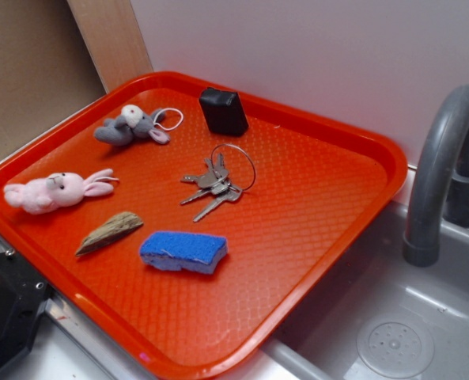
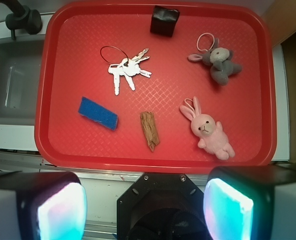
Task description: Grab the black box.
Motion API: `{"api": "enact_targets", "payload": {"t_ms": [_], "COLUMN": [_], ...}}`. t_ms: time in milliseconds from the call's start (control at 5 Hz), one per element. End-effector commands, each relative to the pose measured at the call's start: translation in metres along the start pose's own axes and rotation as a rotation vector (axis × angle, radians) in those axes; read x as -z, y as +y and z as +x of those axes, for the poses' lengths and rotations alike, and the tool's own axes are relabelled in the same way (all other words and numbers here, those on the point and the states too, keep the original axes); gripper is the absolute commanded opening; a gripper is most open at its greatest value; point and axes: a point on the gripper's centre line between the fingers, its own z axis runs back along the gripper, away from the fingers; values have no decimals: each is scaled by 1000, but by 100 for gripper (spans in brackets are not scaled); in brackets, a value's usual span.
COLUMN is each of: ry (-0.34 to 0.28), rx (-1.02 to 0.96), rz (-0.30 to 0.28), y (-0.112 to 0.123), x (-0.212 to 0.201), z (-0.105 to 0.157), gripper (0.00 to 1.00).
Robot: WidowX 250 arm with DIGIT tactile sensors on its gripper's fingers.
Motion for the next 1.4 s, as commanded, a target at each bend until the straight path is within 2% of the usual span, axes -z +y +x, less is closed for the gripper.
{"api": "enact_targets", "payload": {"t_ms": [0,200,400,600,800,1000,1200], "ry": [0,-80,-154,-211,-220,-99,18], "rx": [0,74,181,363,555,864,997], "rz": [0,10,45,119,183,316,333], "y": [0,1,6,11,23,39,54], "x": [0,-4,-3,4,12,50,85], "z": [0,32,75,122,153,182,187], "gripper": [100,100,100,100,100,100,100]}}
